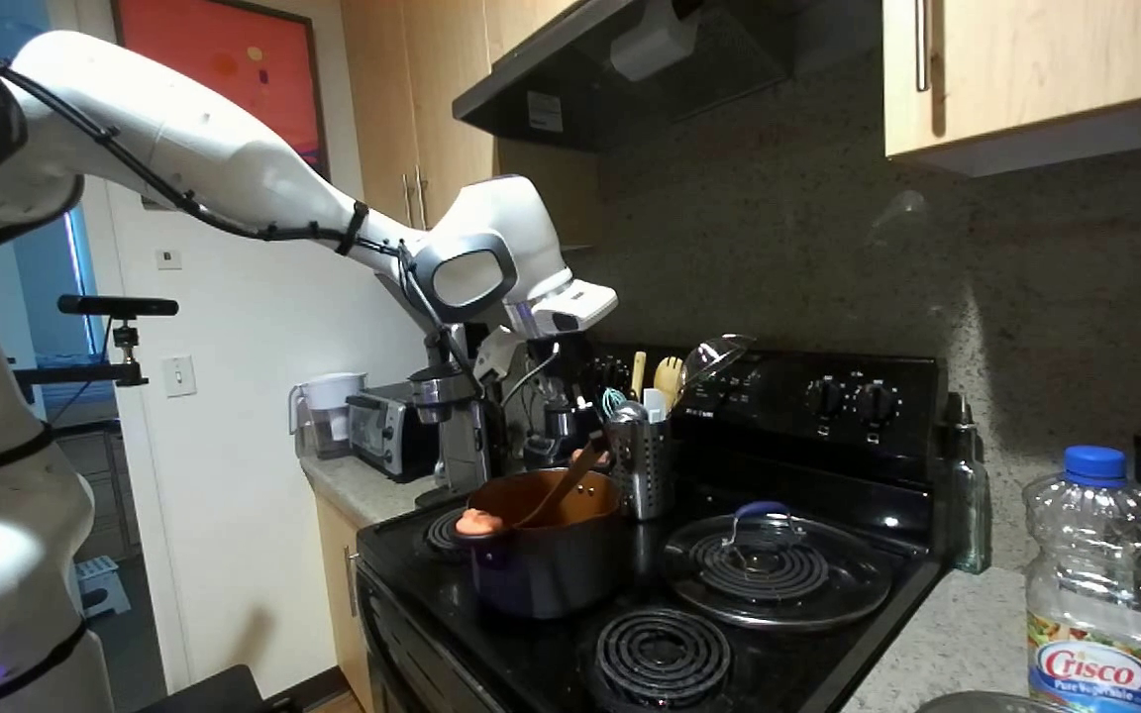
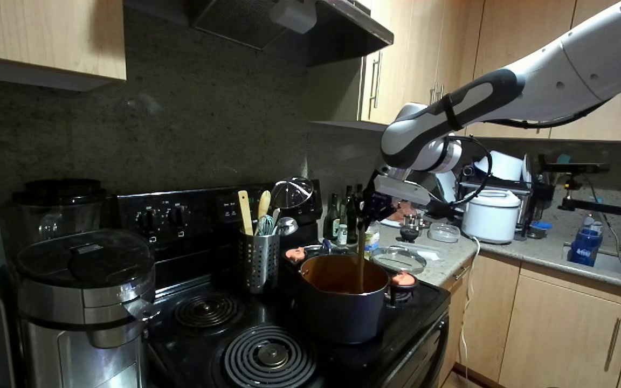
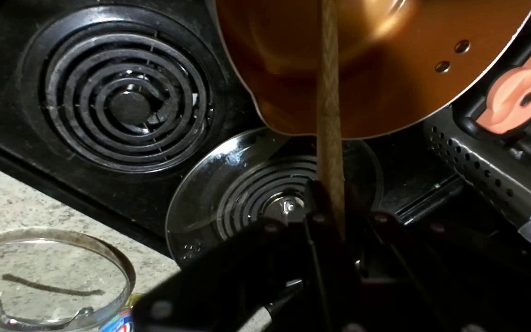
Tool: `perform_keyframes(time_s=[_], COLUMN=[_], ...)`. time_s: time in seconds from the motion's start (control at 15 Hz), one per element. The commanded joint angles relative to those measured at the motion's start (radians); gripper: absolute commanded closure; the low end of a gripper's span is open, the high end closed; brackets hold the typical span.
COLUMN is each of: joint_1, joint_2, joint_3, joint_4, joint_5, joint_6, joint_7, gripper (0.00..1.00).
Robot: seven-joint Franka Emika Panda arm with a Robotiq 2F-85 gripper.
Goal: Use the wooden spoon to stir in the pot
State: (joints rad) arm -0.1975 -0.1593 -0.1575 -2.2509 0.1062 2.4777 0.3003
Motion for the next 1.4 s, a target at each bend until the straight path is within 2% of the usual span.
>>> perform_keyframes(time_s=[0.0, 0.47, 0.73, 1.33], joint_1=[0.013, 0.019, 0.023, 0.083], joint_2=[-0.052, -0.165, -0.199, -0.129], joint_3=[0.0, -0.008, -0.003, 0.018], joint_4=[-0.049, -0.115, -0.128, -0.086], joint_5=[0.03, 0.064, 0.077, 0.12], joint_6=[0.057, 0.186, 0.22, 0.287], joint_7=[-0.025, -0.046, -0.054, -0.043], gripper=[0.94, 0.94, 0.94, 0.94])
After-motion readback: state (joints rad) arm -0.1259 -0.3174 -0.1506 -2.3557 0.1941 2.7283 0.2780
